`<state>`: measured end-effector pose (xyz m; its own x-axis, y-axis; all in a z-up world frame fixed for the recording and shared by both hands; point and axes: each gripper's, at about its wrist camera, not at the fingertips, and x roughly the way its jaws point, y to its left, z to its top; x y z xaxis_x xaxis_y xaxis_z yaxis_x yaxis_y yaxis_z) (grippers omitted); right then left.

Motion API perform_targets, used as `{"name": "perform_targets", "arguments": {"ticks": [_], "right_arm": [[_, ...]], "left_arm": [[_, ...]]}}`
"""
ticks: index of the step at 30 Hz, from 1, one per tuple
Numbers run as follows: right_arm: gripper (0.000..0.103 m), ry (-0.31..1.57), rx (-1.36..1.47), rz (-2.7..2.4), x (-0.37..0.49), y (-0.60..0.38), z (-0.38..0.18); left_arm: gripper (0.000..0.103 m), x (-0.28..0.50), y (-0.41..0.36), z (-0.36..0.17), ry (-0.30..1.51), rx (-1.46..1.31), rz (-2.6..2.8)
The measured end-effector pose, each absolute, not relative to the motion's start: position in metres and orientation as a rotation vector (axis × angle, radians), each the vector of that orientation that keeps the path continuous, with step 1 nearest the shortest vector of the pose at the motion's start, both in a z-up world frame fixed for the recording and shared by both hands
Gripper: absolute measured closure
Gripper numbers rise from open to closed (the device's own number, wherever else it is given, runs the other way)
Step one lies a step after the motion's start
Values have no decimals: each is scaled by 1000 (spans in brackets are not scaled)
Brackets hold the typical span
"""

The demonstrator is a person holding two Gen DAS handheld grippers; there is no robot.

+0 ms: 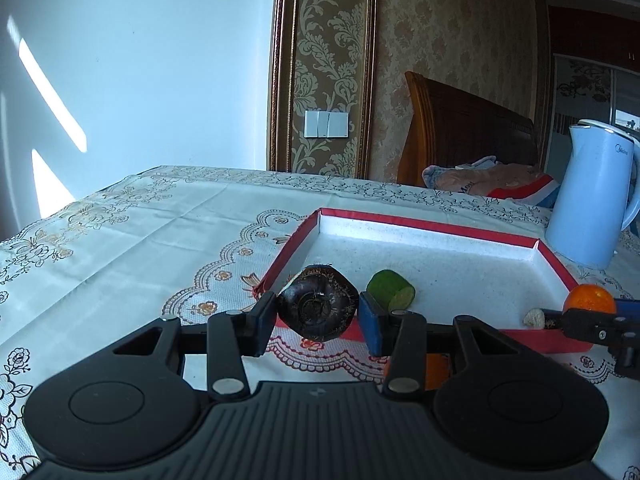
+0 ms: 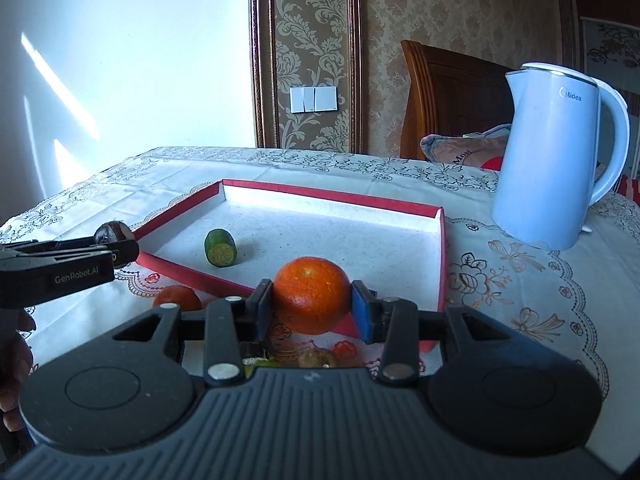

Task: Organize fruits
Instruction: 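Lift and carry the dark slice and tangerine with both grippers over the red box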

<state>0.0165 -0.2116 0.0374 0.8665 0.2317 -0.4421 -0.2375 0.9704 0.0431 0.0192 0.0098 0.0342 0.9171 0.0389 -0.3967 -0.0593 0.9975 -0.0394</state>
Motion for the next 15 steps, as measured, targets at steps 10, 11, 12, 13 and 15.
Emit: {"name": "perform_targets", "arguments": {"ticks": [10, 11, 12, 13, 15], "right_arm": [[64, 464, -17, 234, 43, -205, 43], [64, 467, -22, 233, 47, -204, 42], [64, 471, -26, 231, 50, -203, 42], [64, 477, -29, 229, 54, -203, 40], [64, 494, -27, 237, 61, -202, 37]], "left_arm": [[59, 69, -27, 41, 448, -25, 1], [59, 73, -31, 40, 449, -14, -5], [59, 76, -34, 39, 450, -4, -15], [59, 78, -36, 37, 452, -2, -19], [59, 84, -40, 35, 458, 10, -19]]}}
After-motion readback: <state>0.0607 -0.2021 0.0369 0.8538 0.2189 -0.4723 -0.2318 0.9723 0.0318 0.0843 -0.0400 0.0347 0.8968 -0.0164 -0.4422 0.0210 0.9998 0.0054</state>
